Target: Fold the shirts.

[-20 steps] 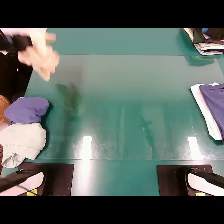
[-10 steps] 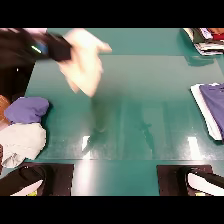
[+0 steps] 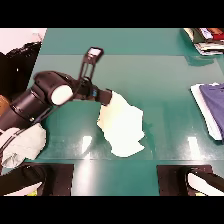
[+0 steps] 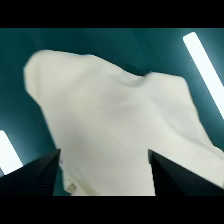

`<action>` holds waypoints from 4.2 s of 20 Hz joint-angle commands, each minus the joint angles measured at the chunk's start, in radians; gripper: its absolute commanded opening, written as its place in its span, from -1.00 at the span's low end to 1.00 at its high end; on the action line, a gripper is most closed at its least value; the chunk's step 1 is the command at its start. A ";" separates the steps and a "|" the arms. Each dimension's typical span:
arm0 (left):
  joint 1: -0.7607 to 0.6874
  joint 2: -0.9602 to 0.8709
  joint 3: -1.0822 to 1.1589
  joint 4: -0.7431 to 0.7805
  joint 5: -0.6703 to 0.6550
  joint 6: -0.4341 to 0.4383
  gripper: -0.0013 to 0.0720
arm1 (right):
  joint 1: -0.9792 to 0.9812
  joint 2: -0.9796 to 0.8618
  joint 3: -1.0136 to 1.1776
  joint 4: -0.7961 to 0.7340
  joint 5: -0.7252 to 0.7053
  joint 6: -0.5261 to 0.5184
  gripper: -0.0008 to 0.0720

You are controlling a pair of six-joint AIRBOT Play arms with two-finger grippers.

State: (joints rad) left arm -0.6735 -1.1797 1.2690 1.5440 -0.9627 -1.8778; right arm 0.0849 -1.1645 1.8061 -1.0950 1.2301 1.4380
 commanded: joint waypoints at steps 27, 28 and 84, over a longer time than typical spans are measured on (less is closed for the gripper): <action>0.214 -0.137 -0.544 -0.692 0.217 0.595 0.04 | 0.033 0.014 -0.025 0.003 0.031 0.001 -0.93; 0.214 -0.137 -0.539 -0.703 0.224 0.595 0.04 | 0.033 0.014 -0.025 0.002 0.035 0.001 -0.94; 0.354 0.197 0.468 -0.102 -0.161 0.516 -0.88 | -0.044 0.169 -0.150 -0.074 0.100 -0.024 -0.94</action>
State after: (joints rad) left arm -0.3195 -0.9897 1.7477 1.4250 -1.0206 -1.3598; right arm 0.0494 -0.9829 1.6547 -1.1702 1.2293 1.4117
